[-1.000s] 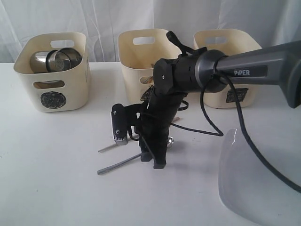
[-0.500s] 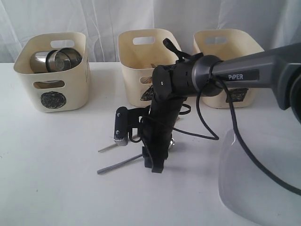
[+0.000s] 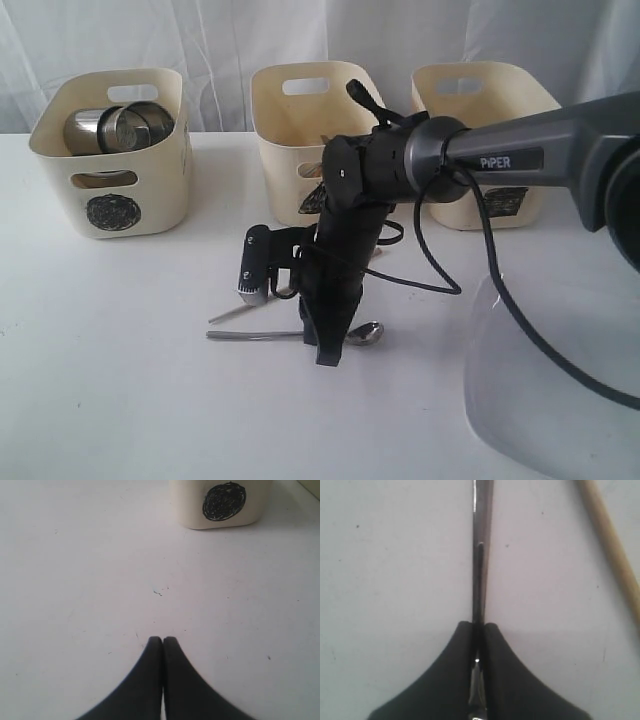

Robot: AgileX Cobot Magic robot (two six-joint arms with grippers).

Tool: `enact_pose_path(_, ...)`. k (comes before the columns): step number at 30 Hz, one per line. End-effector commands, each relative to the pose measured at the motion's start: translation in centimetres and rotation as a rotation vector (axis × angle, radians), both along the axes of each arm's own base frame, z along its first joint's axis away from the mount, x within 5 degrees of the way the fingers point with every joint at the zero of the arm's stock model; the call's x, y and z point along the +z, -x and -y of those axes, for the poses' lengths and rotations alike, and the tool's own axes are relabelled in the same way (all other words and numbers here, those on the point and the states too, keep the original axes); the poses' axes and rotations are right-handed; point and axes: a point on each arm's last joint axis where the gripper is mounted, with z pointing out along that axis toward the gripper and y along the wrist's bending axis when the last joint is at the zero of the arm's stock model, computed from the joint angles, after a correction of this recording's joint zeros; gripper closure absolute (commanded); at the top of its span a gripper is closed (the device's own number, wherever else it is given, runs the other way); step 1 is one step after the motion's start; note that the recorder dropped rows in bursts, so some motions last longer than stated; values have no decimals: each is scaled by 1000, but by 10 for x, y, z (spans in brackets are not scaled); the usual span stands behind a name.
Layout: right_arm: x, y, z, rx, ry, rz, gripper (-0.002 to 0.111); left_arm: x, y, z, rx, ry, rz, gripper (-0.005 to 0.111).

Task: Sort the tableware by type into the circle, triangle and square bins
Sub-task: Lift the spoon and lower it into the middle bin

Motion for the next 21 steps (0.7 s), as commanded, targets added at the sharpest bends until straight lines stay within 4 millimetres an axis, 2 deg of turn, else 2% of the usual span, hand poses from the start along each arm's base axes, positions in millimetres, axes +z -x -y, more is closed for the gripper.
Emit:
enact_pose_path(1,2,14,6,-60,52,-122,108,0,0,0,1,14,4,107)
enact_pose_path(7,52,22,10,-196,11,-86,108,0,0,0,1,14,4,107)
enact_pose_path(14,112,35,19,-224,-62,19,108,0,0,0,1,14,4,107)
enact_pose_path(21,167,39,45,-347,-175,184,108,0,0,0,1,14,4,107)
